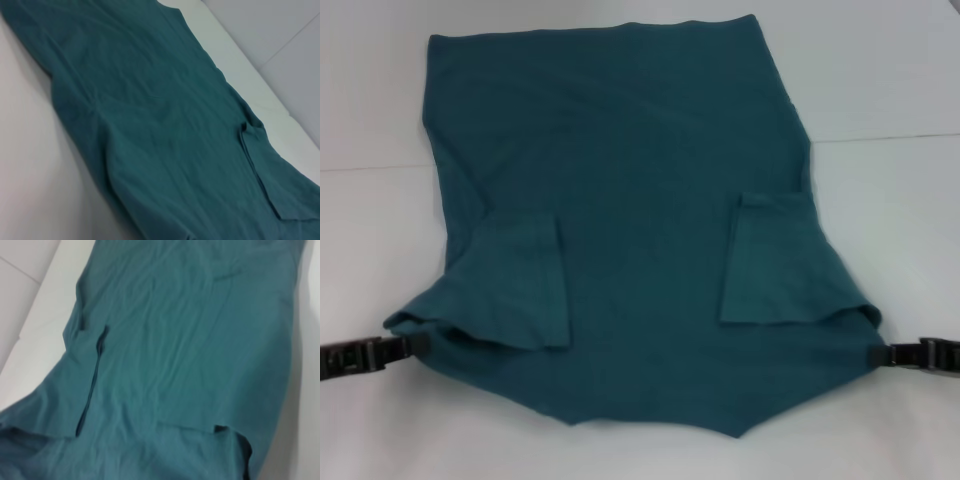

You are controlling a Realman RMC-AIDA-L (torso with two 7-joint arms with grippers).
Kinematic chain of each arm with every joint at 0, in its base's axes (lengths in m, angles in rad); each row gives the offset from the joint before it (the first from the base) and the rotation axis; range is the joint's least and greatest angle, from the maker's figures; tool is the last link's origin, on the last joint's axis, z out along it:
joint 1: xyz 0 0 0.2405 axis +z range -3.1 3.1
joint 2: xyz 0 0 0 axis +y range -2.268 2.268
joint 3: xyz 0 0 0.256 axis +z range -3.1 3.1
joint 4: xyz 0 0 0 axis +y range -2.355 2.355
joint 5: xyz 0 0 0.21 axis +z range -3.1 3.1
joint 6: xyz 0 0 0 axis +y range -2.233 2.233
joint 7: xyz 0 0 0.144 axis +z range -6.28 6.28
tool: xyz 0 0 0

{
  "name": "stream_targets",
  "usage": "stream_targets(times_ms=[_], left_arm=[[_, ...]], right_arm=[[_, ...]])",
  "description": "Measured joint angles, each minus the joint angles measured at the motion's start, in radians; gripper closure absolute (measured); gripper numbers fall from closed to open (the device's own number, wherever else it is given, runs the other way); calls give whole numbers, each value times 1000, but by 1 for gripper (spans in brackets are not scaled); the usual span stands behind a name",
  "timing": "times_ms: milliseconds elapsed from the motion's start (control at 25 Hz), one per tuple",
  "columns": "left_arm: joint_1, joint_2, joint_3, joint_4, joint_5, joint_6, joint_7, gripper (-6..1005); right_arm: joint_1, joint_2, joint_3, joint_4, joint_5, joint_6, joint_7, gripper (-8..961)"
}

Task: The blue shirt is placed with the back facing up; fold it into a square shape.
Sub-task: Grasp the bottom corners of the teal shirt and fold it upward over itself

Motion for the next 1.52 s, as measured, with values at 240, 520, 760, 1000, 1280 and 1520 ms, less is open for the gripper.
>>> stream_targets(times_ms=[240, 520, 760, 1000, 1280, 1520], left_arm=[[39, -7, -40, -10, -2, 80, 0, 856], [93, -19, -71, -10, -12, 169, 10, 853], [128, -26, -89, -9, -13, 235, 33, 851], [157, -26, -104, -6, -13, 303, 60, 848], [193, -41, -111, -8, -13, 365, 100, 845], [226, -57, -114, -9, -13, 393, 117, 843]], right_arm=[[-49, -1, 58, -1, 23, -53, -77, 898], [-113, 0, 109, -2, 23, -111, -129, 898], [-169, 2, 157, -5, 22, -176, -200, 898], [-231, 1, 212, -5, 23, -221, -256, 898], [-274, -10, 255, -6, 18, -262, -304, 897], [-291, -26, 264, -8, 15, -274, -309, 897]])
